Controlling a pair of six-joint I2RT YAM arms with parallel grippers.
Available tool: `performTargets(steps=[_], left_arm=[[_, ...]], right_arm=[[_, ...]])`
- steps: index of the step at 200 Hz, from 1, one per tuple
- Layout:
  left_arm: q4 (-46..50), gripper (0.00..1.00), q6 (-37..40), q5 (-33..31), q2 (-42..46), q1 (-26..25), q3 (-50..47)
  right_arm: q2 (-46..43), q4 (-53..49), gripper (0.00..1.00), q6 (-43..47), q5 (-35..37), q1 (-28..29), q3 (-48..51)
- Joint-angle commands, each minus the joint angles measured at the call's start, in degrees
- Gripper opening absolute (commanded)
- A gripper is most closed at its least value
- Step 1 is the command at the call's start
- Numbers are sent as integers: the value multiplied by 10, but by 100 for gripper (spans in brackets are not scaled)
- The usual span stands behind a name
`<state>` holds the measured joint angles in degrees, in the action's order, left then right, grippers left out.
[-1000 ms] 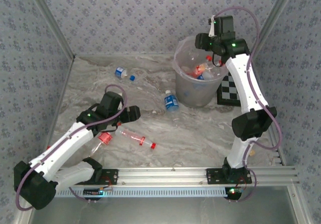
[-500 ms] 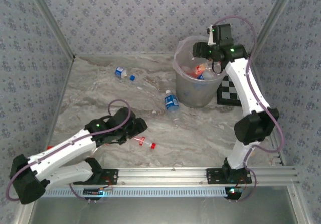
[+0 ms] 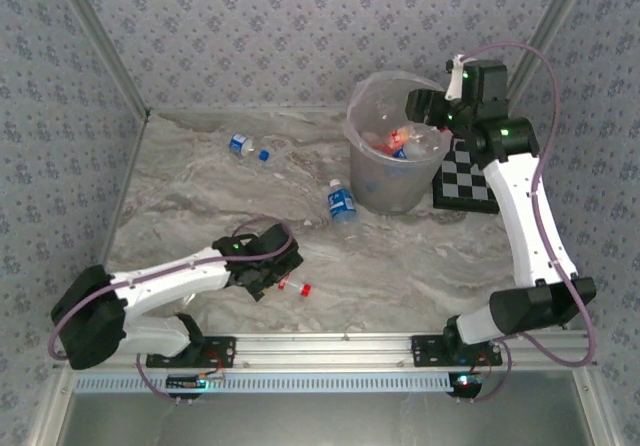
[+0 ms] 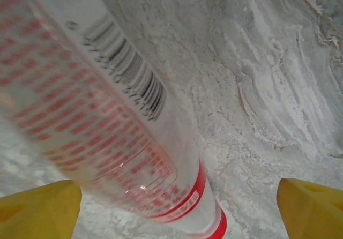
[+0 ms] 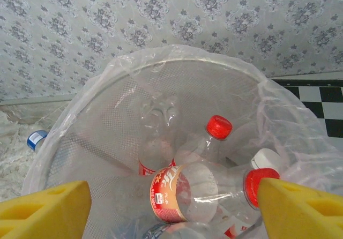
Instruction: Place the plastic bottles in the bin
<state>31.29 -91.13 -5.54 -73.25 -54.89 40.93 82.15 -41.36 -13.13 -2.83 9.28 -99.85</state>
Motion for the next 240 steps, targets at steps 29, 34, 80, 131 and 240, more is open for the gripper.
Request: performTargets(steps=[29, 34, 80, 131, 240], left_arm=[[-58, 81, -22, 38, -71, -8, 13], [-55, 79, -16, 35, -74, -8, 18], [-29, 57, 27, 31, -133, -7, 64], [22, 39, 132, -14, -158, -8, 156], [-110, 23, 615, 29, -4, 32, 217]], right_arm=[[-48, 11, 83, -17, -33, -13, 18], [-51, 10, 83, -18, -37, -14, 18], [-92, 25, 83, -50, -128, -29, 39], [-128, -1, 83, -56, -177, -32, 56], [-114, 29, 78, -101, -248, 107, 106]])
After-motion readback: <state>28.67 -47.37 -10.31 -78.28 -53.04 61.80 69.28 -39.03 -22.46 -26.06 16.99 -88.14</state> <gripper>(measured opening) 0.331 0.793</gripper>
